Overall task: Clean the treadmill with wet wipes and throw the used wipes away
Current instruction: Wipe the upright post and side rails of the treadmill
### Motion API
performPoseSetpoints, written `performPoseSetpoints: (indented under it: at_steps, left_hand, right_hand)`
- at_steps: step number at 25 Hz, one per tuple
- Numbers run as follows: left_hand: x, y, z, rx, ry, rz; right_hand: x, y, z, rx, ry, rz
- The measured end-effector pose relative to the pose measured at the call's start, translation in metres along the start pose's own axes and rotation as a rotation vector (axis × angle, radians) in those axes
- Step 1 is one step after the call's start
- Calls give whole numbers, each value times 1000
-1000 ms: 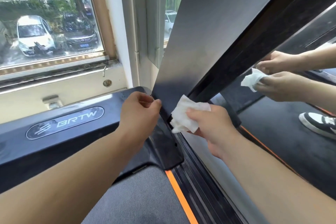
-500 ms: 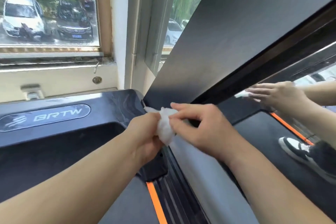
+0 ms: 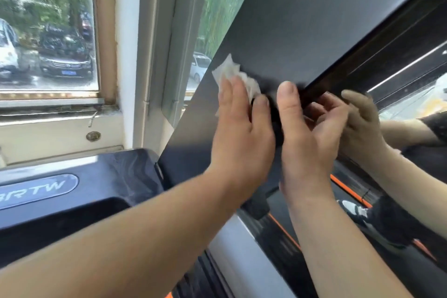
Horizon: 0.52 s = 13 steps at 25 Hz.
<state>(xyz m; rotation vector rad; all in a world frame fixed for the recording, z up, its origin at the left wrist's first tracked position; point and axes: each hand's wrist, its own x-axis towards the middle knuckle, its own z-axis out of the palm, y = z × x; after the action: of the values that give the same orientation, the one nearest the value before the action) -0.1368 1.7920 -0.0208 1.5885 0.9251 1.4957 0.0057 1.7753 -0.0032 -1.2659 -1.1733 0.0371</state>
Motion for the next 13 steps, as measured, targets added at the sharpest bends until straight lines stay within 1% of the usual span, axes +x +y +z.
performPoseSetpoints:
  at_steps: [1, 2, 4, 5, 6, 7, 9, 10, 11, 12, 13]
  left_hand:
    - [-6, -10, 7, 27, -40, -17]
    - [-16, -21, 8, 26, -62, -72]
    - [-32, -30, 9, -40, -98, -207]
    - [-34, -27, 9, -64, -111, -196]
    - [-30, -17, 11, -46, -117, -90]
    - [-24, -4, 11, 12, -119, 76]
    - [-11, 19, 10, 127, -118, 420]
    - [-8, 21, 9, 169, -118, 505]
    - [-8, 17, 7, 194, -120, 505]
    - [-12, 9, 6, 228, -113, 439]
    - [-18, 2, 2, 235, -123, 320]
  right_hand:
    - [7, -7, -1, 32, 23, -9]
    - [8, -21, -1, 81, 16, -32]
    - [-11, -65, 10, 289, -4, -8]
    - [-10, -68, 6, 304, -8, -13]
    - [-17, -75, 8, 319, -30, -1]
    - [-27, -82, 10, 321, -65, 41]
    - [-11, -80, -5, 418, -115, 165]
    - [-4, -79, -13, 442, -137, 199]
    - [0, -83, -16, 448, -156, 222]
    - [-1, -86, -17, 469, -200, 237]
    - [-2, -88, -18, 469, -252, 235]
